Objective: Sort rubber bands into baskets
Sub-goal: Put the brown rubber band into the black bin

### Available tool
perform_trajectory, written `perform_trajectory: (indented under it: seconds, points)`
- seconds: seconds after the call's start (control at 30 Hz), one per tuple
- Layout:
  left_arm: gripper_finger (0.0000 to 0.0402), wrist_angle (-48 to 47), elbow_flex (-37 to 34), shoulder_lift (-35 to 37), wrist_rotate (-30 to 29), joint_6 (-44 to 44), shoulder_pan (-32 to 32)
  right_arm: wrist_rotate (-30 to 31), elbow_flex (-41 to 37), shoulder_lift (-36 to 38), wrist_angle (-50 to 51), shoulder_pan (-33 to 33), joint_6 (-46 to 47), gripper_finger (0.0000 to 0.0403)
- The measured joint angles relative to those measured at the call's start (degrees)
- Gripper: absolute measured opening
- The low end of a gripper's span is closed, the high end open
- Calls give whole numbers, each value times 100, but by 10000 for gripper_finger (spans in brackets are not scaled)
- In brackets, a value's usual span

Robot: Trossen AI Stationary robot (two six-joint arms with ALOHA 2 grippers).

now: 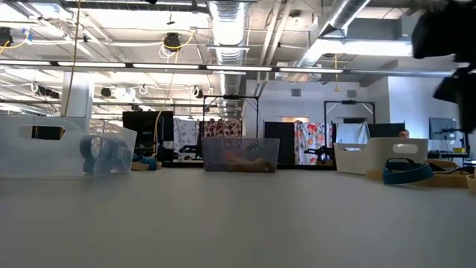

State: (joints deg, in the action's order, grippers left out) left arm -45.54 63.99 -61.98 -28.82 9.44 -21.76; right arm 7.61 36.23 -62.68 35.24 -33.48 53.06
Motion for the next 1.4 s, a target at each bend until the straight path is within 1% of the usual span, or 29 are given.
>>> perform_trajectory:
  seconds: [0.13,0.23,0.43,0.57,0.63,0.7,0.87,0.9,0.97,1.1,1.23,1.4]
  points:
    - [153,0,0,0,2,-178,0,155,0,-478,-330,-463,453,216]
    - [153,0,0,0,2,-305,0,277,0,-846,-220,-617,723,216]
    - [153,-2,0,0,2,-564,0,329,0,-1383,-319,-608,819,216]
    - [153,-1,0,0,2,-772,0,552,2,-1553,-262,-529,757,206]
    - [153,0,0,0,2,-861,0,671,4,-1566,-255,-495,706,188]
    - [153,-2,0,0,2,-943,0,765,9,-1533,-254,-463,655,156]
    - [153,-1,0,0,2,-1165,0,772,171,-1520,-245,-467,240,42]
    - [153,-1,0,0,1,-1209,0,772,232,-1520,-235,-467,162,26]
    - [153,-2,0,0,2,-1301,0,770,386,-1520,-211,-467,4,21]
    - [153,-2,0,0,2,-1492,0,866,894,-1521,275,-467,-217,30]
    - [153,-2,0,0,2,-1711,0,1198,1591,-1520,1109,-482,-457,22]
    - [153,-4,0,0,2,-1975,0,1691,2524,-1520,2339,-558,-560,22]
